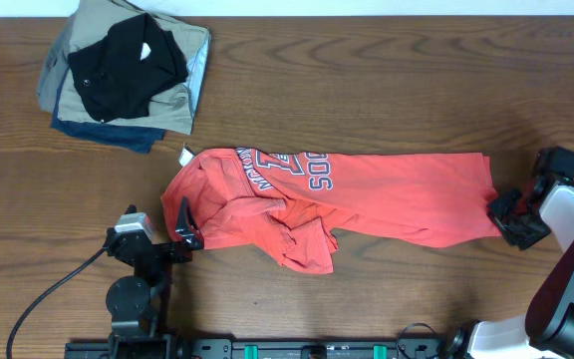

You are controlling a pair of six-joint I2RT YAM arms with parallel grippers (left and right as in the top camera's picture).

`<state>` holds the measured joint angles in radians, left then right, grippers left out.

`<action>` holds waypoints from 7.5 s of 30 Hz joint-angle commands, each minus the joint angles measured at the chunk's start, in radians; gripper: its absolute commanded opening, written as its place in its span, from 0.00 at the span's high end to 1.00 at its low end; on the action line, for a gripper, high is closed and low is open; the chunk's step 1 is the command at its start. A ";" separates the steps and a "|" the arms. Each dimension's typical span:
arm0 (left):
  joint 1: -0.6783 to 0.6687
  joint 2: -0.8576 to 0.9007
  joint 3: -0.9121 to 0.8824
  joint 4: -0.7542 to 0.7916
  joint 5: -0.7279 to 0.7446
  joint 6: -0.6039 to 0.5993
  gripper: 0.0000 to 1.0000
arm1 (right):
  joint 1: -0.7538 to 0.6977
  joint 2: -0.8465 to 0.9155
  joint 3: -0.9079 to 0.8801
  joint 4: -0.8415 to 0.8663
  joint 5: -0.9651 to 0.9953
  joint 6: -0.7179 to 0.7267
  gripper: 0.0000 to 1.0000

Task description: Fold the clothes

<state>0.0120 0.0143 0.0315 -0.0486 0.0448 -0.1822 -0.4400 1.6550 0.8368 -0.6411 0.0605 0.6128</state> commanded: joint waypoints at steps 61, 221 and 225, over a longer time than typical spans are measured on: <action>0.003 -0.002 0.003 0.211 0.520 -0.285 0.02 | 0.003 -0.451 0.064 -0.259 -0.159 -0.121 0.99; -0.488 1.427 0.679 -0.169 0.145 -0.893 0.32 | 0.003 -0.445 0.063 -0.276 -0.207 -0.192 0.98; -0.489 1.427 0.679 -0.169 0.145 -0.893 0.46 | 0.003 -0.445 0.063 -0.275 -0.207 -0.192 0.98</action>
<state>-0.4736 1.4349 0.6979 -0.2188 0.1986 -1.0733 -0.4400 1.2163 0.8841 -0.9165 -0.1425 0.4362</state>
